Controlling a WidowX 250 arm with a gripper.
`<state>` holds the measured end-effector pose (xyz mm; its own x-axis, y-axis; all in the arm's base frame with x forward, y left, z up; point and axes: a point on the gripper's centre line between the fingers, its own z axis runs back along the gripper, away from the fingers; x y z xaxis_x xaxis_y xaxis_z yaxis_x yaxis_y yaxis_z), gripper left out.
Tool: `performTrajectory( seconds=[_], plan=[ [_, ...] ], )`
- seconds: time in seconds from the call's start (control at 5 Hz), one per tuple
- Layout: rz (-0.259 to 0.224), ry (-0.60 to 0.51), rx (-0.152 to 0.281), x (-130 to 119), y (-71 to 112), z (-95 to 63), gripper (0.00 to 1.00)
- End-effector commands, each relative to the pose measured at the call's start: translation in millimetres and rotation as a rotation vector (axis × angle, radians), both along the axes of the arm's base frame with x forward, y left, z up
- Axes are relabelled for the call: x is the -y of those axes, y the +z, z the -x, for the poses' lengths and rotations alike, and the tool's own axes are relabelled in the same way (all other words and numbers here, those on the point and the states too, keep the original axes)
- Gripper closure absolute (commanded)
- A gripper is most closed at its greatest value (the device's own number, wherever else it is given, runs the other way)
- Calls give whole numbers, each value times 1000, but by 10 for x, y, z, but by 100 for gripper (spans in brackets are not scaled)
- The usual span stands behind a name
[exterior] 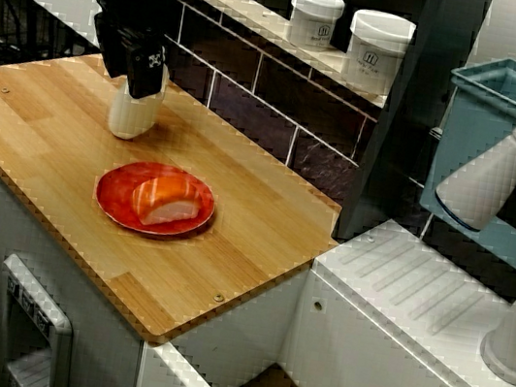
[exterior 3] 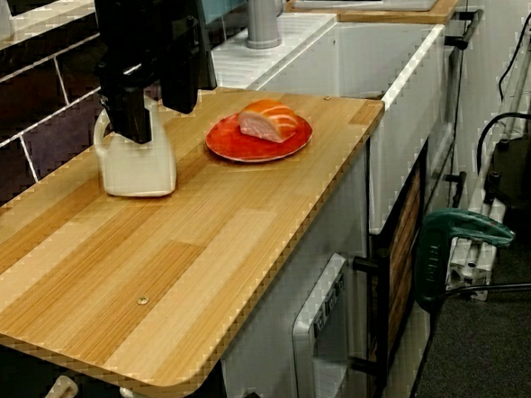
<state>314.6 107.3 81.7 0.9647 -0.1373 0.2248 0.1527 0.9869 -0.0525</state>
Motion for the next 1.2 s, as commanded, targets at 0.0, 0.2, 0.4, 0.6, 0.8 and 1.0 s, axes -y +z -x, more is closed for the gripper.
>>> performTrajectory(
  seconds=[0.0, 0.2, 0.4, 0.6, 0.8, 1.0],
  plan=[
    [-39, 39, 61, -58, 82, -94, 0],
    [-67, 68, 77, -75, 4, -146, 0],
    [-53, 72, 72, -101, 22, -129, 0],
    [-29, 63, 72, -116, 107, -45, 0],
    [-13, 72, 71, -123, 109, -15, 0],
    [-9, 88, 70, -94, 64, -45, 0]
  ],
)
